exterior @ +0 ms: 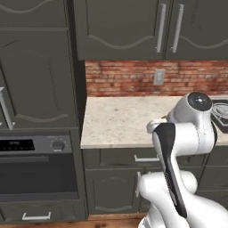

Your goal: Place the corn and broccoli inside the fridge drawer. Close the drawer after placing the vegetables.

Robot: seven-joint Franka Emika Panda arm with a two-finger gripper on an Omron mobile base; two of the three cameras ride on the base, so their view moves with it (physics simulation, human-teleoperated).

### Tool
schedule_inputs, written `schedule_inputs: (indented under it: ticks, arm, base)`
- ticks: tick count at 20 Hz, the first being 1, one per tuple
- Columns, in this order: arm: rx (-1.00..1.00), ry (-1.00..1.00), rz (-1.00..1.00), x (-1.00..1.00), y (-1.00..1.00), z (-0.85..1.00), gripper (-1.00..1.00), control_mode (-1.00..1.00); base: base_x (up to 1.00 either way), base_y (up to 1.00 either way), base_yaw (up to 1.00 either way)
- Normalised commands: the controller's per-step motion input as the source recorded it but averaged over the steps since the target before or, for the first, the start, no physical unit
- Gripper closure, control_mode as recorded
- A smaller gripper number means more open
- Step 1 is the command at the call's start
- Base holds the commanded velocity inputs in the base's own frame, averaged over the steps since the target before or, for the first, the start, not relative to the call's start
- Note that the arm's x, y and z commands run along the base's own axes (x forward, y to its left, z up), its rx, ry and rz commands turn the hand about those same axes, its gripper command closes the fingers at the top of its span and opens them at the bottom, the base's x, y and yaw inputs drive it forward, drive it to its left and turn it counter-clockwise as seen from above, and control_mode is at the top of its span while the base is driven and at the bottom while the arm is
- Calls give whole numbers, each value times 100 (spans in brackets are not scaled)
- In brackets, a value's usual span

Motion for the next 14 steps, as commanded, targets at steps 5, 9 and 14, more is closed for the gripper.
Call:
schedule_inputs:
  ticks: [5, 9, 14]
  arm:
    - [0, 0, 0, 0, 0, 0, 100, 100]
    - [0, 0, 0, 0, 0, 0, 100, 100]
    - [0, 0, 0, 0, 0, 0, 100, 100]
  base:
    - [-5, -99, -22]
    - [0, -100, -37]
    - [0, -100, -51]
